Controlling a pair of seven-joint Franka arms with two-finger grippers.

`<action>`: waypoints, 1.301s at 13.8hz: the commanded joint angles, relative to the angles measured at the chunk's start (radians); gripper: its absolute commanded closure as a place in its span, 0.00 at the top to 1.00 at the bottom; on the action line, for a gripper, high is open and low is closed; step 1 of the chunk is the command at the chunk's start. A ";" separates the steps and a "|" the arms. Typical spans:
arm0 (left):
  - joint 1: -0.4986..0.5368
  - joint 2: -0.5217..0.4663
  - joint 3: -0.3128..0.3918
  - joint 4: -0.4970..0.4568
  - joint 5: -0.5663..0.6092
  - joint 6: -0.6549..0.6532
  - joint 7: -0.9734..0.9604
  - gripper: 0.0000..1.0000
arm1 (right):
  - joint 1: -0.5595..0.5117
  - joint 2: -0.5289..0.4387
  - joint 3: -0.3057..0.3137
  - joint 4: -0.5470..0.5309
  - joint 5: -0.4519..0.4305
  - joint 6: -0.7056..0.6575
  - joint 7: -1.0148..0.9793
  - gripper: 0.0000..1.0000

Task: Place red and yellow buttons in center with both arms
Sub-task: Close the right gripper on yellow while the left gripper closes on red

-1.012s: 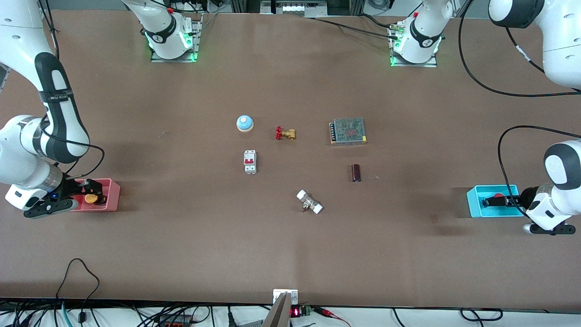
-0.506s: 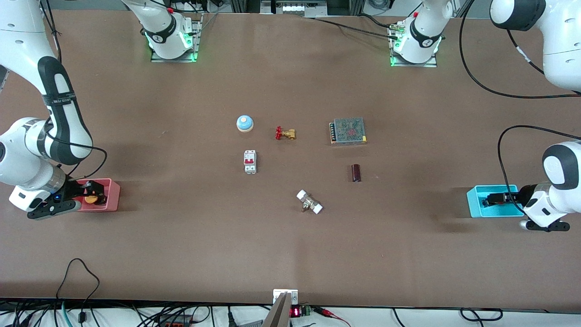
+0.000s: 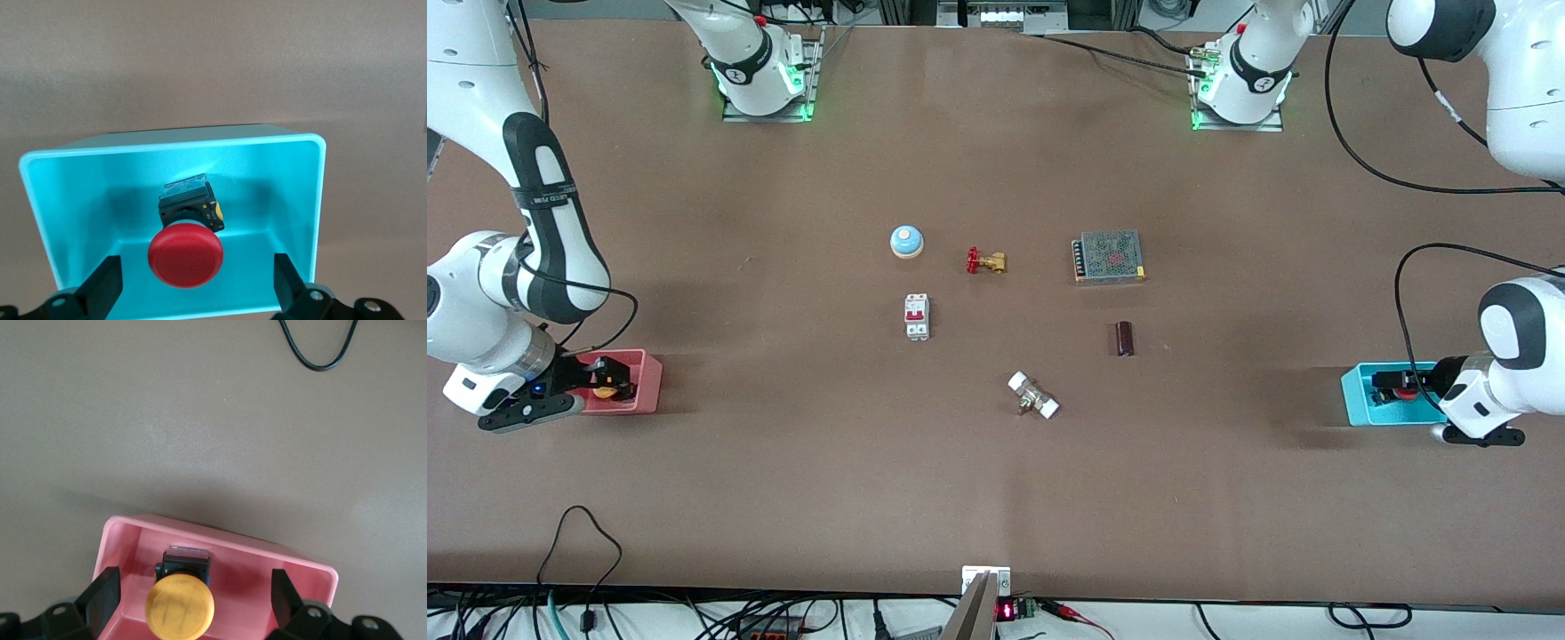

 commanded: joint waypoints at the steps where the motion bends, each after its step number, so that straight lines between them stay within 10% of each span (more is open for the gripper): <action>1: -0.001 0.014 0.001 0.001 0.004 0.020 0.024 1.00 | -0.004 0.008 0.005 0.005 0.020 0.013 -0.025 1.00; 7: 0.003 0.031 0.000 0.001 0.024 0.060 0.042 0.99 | -0.004 0.012 0.005 0.008 0.020 0.013 -0.026 0.86; 14: 0.006 0.023 -0.003 0.003 0.016 0.046 0.050 0.23 | -0.004 0.015 0.005 0.008 0.017 0.013 -0.029 0.71; 18: 0.007 0.008 -0.010 0.007 0.009 0.040 0.050 0.18 | -0.004 0.016 0.005 0.007 0.015 0.013 -0.029 0.68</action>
